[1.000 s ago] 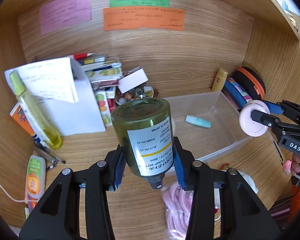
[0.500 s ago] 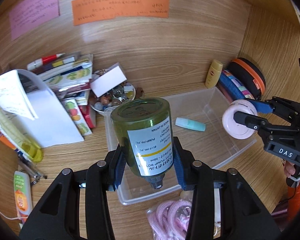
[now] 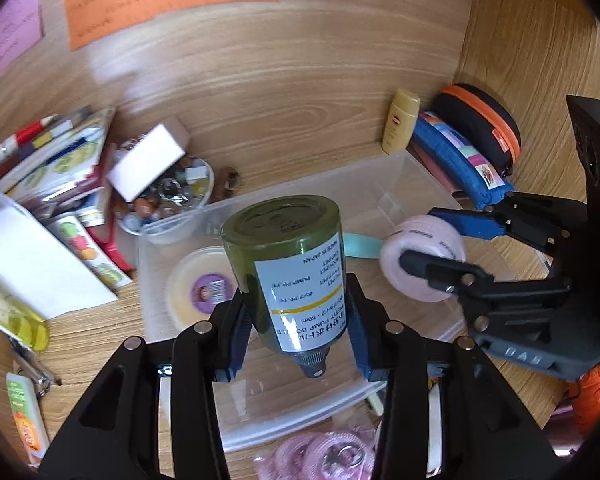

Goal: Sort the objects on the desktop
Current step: 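Lift both items over the clear box and release them inside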

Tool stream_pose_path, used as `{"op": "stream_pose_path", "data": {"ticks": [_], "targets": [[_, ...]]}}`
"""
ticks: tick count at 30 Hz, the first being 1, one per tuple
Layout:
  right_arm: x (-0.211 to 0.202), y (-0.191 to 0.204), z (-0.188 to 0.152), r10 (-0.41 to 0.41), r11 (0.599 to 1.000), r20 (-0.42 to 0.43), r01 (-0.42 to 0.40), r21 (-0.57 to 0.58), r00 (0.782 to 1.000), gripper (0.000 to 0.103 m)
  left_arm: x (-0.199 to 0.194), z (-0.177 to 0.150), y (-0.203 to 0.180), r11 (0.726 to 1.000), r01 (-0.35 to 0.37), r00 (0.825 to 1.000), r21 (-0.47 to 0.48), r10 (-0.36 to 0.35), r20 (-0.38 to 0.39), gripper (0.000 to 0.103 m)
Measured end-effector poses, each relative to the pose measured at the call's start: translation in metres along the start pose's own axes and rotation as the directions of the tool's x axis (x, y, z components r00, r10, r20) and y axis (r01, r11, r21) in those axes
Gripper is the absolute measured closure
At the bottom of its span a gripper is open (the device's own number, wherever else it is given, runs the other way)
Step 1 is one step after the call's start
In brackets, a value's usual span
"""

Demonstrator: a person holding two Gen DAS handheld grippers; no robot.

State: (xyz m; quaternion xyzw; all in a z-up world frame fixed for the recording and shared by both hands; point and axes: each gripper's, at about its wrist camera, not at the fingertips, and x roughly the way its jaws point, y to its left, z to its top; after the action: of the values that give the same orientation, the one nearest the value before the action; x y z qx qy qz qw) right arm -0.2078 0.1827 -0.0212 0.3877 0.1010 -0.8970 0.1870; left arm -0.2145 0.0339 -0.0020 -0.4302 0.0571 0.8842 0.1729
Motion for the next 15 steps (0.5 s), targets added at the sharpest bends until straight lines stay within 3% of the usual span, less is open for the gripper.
{"op": "stream_pose_path", "data": {"ticks": [15], "targets": [[0.027, 0.002, -0.001, -0.017, 0.998, -0.072, 0.013, -0.057, 0.997, 0.066, 0.036, -0.001, -0.009, 0.998, 0.048, 0.995, 0.027, -0.045, -0.091, 0.061]]}}
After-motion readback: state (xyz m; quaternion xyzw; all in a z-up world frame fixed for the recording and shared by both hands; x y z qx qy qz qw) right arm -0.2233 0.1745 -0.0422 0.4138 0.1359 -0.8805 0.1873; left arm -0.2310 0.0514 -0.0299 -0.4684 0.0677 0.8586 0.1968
